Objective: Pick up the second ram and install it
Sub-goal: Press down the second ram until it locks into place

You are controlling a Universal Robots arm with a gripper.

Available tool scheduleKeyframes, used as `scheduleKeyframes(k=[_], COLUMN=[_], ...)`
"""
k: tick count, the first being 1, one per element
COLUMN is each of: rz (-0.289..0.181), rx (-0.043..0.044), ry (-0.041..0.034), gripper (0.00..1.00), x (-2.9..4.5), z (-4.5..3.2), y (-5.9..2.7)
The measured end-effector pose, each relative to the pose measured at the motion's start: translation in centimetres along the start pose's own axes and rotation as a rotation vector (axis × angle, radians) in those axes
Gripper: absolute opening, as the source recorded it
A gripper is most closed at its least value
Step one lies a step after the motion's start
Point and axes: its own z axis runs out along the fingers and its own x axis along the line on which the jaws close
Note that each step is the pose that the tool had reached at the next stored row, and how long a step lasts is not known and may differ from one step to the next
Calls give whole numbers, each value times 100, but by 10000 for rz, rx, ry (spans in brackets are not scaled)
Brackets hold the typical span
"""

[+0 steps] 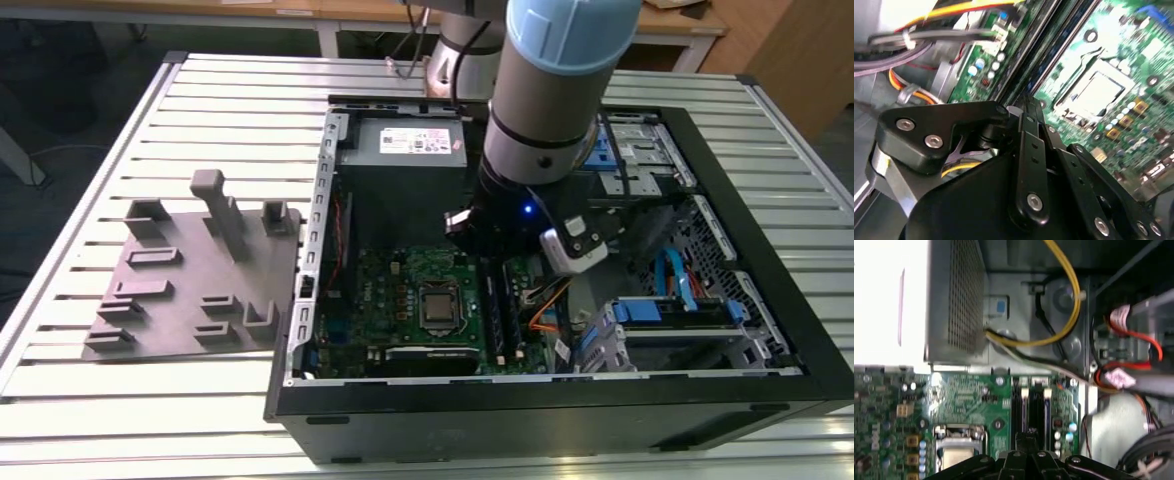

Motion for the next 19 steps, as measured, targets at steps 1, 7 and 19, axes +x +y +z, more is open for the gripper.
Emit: scheduleKeyframes(k=[1, 7, 19], rz=[-1, -2, -4], rx=[33, 168, 271], ry=[-1, -1, 4], gripper=[11, 11, 11], x=[0, 0, 1], z=[0, -1, 47], y=[-28, -211, -454])
